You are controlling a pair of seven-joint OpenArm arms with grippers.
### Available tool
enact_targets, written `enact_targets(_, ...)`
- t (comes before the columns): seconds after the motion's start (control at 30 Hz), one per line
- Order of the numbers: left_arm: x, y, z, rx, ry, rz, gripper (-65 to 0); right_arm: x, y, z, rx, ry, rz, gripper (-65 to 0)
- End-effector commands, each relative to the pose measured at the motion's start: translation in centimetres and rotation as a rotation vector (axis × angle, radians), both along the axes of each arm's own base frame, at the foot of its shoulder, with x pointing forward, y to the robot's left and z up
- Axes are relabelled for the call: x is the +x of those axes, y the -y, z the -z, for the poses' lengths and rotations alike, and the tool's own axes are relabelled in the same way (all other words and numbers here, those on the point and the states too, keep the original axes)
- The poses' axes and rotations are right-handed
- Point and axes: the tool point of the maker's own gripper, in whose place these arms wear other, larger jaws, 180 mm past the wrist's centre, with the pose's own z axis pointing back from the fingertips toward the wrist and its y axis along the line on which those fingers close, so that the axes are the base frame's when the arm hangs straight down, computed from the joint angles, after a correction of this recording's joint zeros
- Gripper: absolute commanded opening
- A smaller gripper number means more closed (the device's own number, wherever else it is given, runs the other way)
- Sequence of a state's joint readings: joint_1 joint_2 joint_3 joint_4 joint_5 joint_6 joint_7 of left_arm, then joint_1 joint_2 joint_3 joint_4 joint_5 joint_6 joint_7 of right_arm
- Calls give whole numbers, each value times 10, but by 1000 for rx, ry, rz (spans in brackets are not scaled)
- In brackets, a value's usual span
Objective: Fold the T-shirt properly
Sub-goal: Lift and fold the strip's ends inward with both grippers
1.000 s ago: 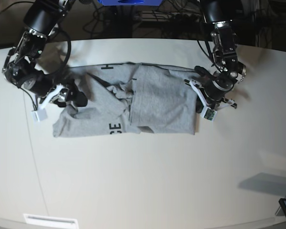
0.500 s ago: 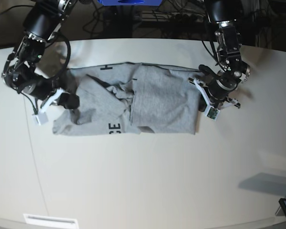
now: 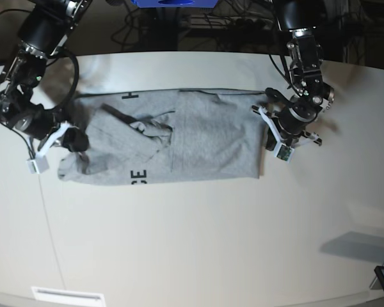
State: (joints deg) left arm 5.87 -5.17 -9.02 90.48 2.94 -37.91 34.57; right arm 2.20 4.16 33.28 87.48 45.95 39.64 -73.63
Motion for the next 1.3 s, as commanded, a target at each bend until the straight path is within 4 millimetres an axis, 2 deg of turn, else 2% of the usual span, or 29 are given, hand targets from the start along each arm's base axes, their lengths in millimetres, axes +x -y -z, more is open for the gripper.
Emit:
enact_targets(0.0,-8,-1,9,33,-55,10,-650,13,5,-22,-15,82,2,-647)
enact_targets(0.17,-4,3,10,32,-86,-3,-650,13,6,-34,-51,108,-13,-647)
enact_targets(0.3,5,19,6,27,-81,24,-650,12,1,-44,-74,138,-29,-647)
enact_targets(0.53,5,64,9,-9,-87,119,-650,9,-35,-55,-103,182,-153,-647)
enact_targets(0.67,3,71,11,-17,-91,129,-650,4,-54,-63,-100,212,-191,-647)
enact_targets(0.87,4,73,11,-22,-91,129,-650,3,-60,-68,-95,229,-195,-647)
enact_targets(0.97,4,73,11,-22,-91,129,-650,2,-74,-70,-84,236,-234,-647)
enact_targets(1.13,10,82,7,-34,-90,130,-650,0,-103,-73,-51,252,-294,-647)
enact_targets(1.27,8,103,7,-40,-95,183,-650,-2,-120,-77,-27,263,-323,-647)
